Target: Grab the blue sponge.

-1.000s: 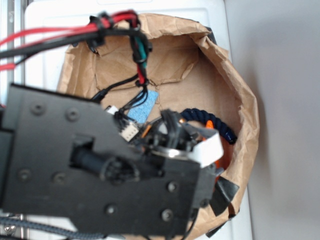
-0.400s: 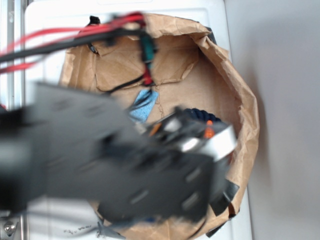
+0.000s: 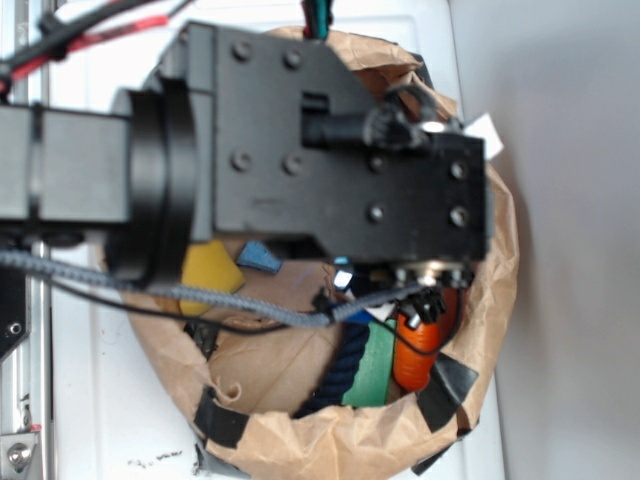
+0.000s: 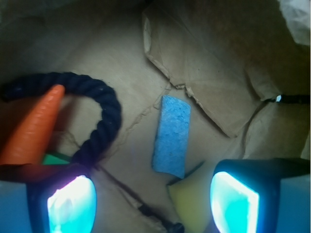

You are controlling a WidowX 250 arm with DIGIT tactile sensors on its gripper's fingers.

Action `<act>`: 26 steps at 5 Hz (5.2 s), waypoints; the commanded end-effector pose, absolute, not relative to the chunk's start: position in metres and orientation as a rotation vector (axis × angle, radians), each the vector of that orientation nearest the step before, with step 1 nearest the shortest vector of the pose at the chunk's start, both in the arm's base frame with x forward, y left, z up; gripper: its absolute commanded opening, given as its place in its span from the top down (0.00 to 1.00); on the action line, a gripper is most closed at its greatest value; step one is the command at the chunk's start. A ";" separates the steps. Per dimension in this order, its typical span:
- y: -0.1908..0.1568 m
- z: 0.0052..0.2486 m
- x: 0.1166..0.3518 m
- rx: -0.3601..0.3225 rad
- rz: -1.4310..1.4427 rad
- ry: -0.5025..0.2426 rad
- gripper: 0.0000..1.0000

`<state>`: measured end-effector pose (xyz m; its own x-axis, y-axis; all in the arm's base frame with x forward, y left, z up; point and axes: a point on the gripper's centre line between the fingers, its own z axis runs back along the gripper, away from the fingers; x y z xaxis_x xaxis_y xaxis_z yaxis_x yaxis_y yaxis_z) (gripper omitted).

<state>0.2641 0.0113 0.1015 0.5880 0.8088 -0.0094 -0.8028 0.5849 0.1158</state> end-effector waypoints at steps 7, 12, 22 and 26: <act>0.032 0.064 0.285 -0.017 0.894 -0.107 0.00; 0.062 0.062 0.283 -0.108 0.879 -0.107 0.00; 0.080 0.011 0.272 -0.095 0.855 -0.172 1.00; 0.076 0.050 0.286 -0.114 0.925 -0.123 0.95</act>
